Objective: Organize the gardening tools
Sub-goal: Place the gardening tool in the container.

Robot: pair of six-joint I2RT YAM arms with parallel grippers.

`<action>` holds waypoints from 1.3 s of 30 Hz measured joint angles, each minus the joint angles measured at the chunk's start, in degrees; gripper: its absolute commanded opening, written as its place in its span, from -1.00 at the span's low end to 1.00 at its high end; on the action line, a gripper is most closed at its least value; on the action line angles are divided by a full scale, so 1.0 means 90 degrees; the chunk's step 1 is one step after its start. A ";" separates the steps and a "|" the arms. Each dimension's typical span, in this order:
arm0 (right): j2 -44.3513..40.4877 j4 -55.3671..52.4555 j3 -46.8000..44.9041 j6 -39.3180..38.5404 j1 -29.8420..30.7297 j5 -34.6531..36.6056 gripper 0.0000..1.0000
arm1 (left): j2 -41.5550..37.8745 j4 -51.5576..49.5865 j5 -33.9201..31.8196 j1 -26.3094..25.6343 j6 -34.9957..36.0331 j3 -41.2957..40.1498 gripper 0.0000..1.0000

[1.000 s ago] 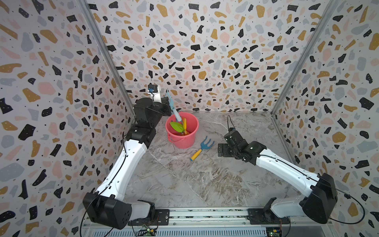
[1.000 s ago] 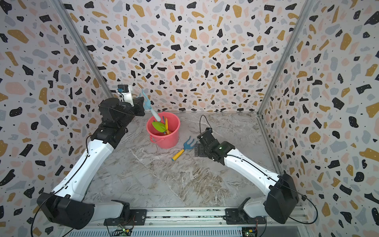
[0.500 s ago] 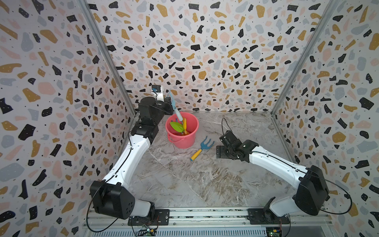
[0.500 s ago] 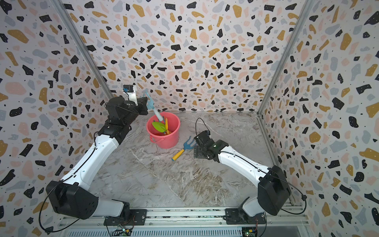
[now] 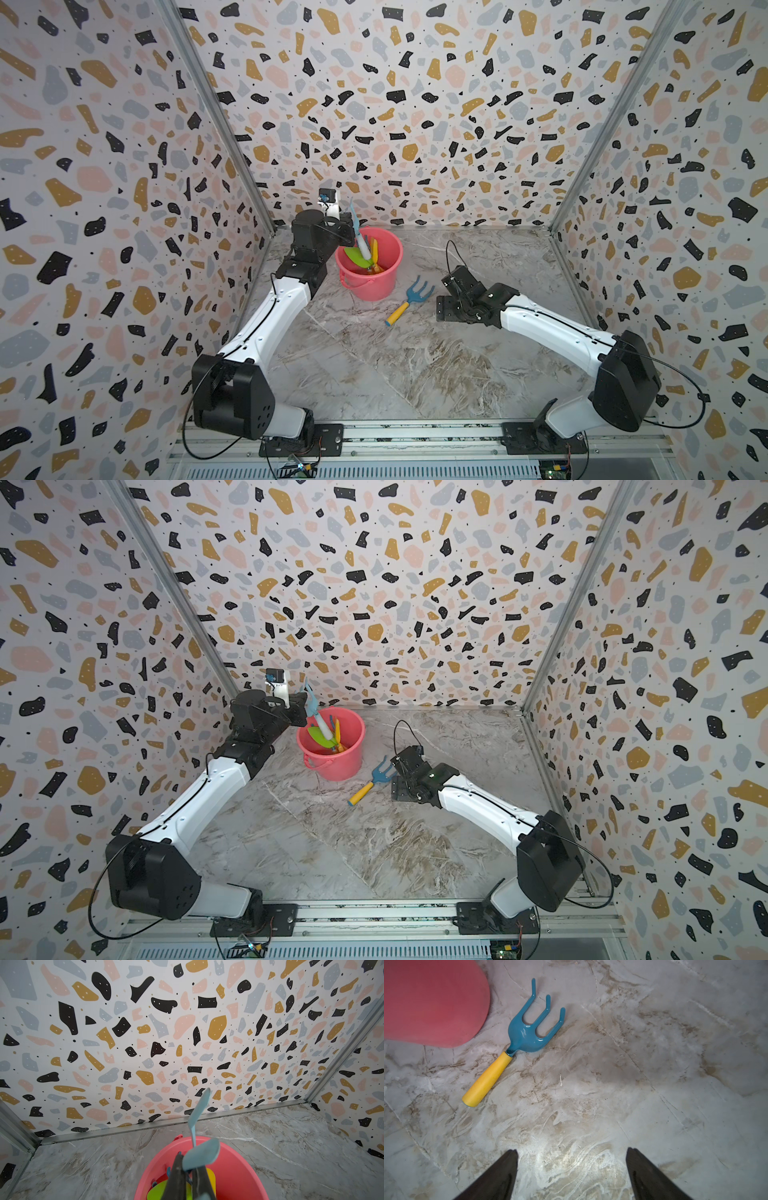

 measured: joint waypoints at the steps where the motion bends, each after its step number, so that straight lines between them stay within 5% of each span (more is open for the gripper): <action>1: 0.0087 -0.0002 0.0019 0.0000 0.0017 0.0002 0.74 | 0.0000 0.0034 0.0005 0.0000 0.0015 -0.0070 -1.00; 19: 0.1508 -0.0046 0.1328 0.0022 0.0461 0.0165 0.79 | 0.0032 0.0561 0.0187 0.0000 -0.0053 -0.0872 -0.86; 29: 0.2798 -0.0104 0.2365 0.0024 0.0542 0.0240 0.84 | 0.0223 0.0704 0.0262 0.0000 -0.0165 -0.1052 -0.27; 39: 0.3504 -0.0257 0.2941 0.0131 0.0563 0.0270 0.88 | 0.0250 0.0906 0.0403 0.0000 -0.0576 -0.1052 0.61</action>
